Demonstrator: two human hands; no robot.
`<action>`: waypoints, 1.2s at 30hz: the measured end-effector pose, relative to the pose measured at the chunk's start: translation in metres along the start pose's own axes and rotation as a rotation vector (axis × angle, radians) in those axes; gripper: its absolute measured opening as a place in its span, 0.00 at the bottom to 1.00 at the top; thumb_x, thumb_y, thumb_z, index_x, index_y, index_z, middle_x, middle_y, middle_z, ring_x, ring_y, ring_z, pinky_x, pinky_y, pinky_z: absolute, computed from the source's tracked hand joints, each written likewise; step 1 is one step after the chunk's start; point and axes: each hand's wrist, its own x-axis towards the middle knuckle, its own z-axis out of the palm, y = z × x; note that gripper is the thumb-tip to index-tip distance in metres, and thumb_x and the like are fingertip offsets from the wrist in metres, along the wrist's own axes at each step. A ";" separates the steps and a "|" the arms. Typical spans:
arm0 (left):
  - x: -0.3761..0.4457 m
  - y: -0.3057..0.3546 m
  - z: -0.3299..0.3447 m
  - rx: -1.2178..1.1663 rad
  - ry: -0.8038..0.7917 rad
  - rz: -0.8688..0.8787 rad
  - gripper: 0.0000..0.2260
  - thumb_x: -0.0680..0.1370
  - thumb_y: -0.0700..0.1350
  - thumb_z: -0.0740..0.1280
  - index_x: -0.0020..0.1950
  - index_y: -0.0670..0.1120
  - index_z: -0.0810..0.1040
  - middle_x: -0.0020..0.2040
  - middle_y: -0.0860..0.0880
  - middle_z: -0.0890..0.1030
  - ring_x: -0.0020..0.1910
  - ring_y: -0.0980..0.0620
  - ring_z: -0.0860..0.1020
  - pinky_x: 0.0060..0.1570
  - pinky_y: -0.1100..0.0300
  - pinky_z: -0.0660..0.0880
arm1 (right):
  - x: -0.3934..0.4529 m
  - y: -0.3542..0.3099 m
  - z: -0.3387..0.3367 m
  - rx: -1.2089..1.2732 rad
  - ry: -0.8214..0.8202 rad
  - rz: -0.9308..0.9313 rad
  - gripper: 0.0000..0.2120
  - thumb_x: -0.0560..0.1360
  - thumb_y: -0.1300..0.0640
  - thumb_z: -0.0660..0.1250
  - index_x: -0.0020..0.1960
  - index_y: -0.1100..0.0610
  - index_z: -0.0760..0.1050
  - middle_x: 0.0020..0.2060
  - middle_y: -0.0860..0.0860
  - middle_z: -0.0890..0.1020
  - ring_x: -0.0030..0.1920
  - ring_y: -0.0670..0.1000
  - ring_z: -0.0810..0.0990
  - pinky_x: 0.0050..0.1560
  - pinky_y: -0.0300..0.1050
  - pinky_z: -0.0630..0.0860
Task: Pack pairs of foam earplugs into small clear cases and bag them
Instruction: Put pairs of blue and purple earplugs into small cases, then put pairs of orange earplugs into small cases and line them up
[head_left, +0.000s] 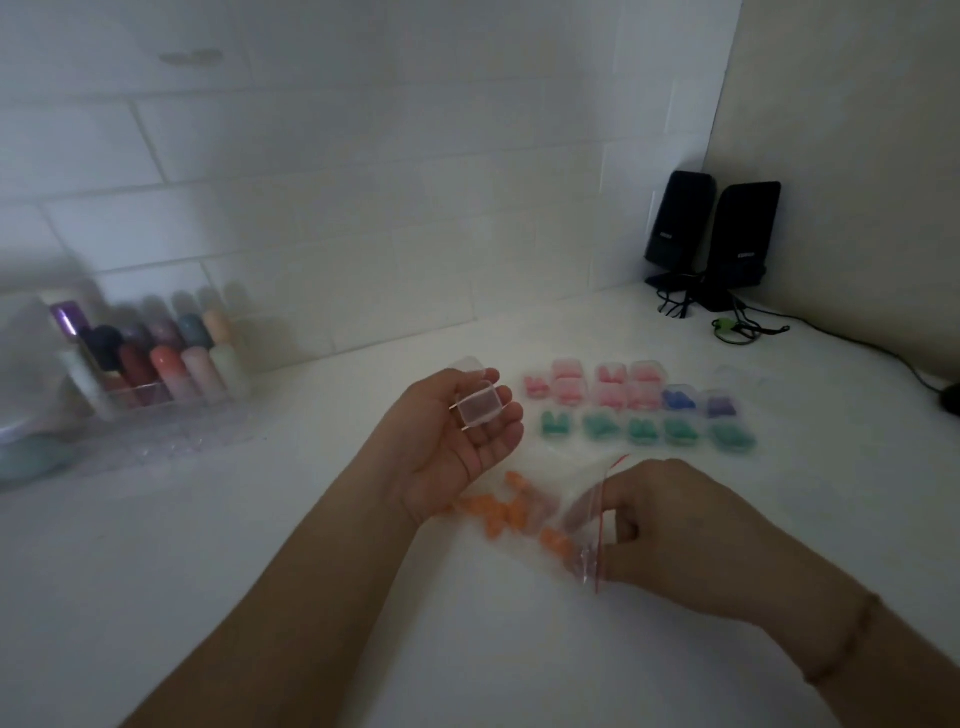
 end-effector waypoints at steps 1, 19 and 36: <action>0.000 -0.001 0.000 0.000 0.009 -0.008 0.08 0.77 0.39 0.62 0.55 0.40 0.76 0.41 0.42 0.80 0.36 0.46 0.80 0.40 0.55 0.81 | 0.000 -0.001 0.003 -0.016 0.017 -0.011 0.10 0.64 0.36 0.72 0.43 0.38 0.80 0.35 0.34 0.75 0.33 0.37 0.74 0.33 0.32 0.64; -0.017 -0.023 0.022 0.068 -0.180 -0.202 0.20 0.77 0.46 0.63 0.63 0.34 0.75 0.53 0.36 0.80 0.46 0.41 0.82 0.48 0.51 0.80 | 0.003 0.001 -0.022 0.925 0.371 0.046 0.05 0.71 0.68 0.69 0.41 0.60 0.79 0.30 0.55 0.81 0.28 0.50 0.73 0.30 0.39 0.72; -0.024 -0.030 0.030 -0.050 -0.299 -0.230 0.14 0.80 0.43 0.58 0.50 0.32 0.76 0.39 0.40 0.80 0.27 0.52 0.79 0.30 0.62 0.79 | 0.016 -0.006 0.014 -0.001 0.601 -0.037 0.11 0.68 0.37 0.66 0.42 0.43 0.77 0.35 0.39 0.80 0.36 0.39 0.78 0.37 0.44 0.77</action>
